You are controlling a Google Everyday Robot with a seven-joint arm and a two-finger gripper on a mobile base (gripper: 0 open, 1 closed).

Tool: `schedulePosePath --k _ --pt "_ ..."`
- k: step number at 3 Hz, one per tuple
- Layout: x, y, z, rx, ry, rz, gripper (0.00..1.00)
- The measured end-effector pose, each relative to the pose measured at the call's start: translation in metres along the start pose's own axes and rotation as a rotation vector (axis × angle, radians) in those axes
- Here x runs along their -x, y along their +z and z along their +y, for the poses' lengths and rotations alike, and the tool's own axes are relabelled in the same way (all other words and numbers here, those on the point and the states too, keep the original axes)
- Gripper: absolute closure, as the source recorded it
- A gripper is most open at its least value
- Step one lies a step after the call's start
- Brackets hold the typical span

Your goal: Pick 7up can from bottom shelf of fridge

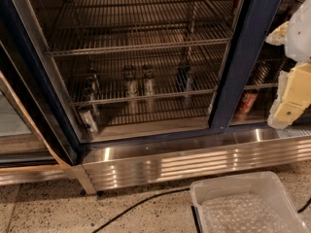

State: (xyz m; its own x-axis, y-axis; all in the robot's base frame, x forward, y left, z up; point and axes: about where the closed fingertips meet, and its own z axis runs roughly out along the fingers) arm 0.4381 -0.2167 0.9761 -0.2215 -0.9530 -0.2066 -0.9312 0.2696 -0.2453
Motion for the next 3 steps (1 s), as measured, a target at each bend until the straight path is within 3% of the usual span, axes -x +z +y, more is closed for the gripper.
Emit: schedulePosePath --k 1,2,3 --pt "0.000 0.000 0.000 0.000 0.000 0.000 0.00" --pt "0.007 0.021 0.007 0.019 0.000 -0.002 0.00" --pt "0.016 0.068 0.019 0.061 -0.004 -0.028 0.00"
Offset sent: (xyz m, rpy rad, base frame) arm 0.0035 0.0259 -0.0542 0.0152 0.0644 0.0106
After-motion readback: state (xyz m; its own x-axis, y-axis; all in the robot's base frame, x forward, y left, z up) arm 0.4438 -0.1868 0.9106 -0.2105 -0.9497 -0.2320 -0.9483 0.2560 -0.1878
